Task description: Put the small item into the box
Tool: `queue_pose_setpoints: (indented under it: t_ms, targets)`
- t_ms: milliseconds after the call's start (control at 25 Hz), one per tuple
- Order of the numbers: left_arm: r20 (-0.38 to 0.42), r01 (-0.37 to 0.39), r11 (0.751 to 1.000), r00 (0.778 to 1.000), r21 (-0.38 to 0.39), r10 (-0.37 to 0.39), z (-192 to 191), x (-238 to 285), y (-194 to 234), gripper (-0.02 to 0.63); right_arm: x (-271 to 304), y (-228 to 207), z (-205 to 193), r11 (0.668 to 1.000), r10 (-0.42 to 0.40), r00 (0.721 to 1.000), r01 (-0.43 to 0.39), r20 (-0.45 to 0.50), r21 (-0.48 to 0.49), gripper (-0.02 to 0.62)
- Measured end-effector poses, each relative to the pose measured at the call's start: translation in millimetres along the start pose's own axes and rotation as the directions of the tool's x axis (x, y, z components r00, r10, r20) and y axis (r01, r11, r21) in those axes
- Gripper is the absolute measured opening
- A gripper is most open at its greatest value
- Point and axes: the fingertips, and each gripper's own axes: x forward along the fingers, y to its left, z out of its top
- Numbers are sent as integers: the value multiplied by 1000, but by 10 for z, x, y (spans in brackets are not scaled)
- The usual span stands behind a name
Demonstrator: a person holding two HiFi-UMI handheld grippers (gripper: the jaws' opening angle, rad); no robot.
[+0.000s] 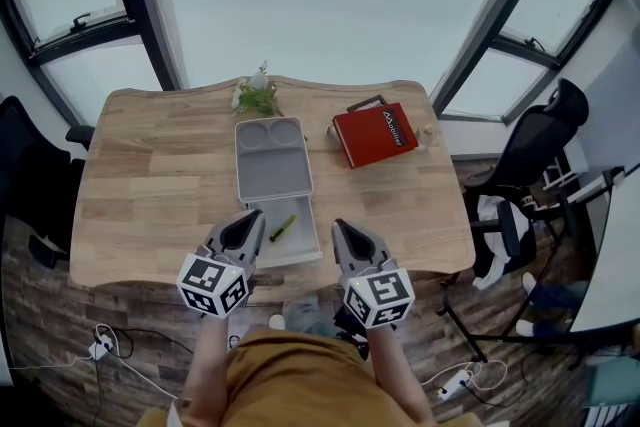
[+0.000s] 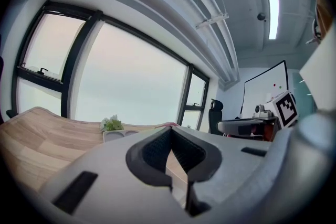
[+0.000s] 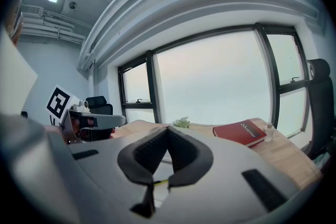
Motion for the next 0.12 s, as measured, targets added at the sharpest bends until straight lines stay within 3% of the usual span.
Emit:
queue_pose_setpoints:
  t_ms: [120]
  targets:
    - [-11,11,1000,1000,2,-11,-31,5,-28,5,-4,8,-15,1000,0,1000,0,-3,-3,3]
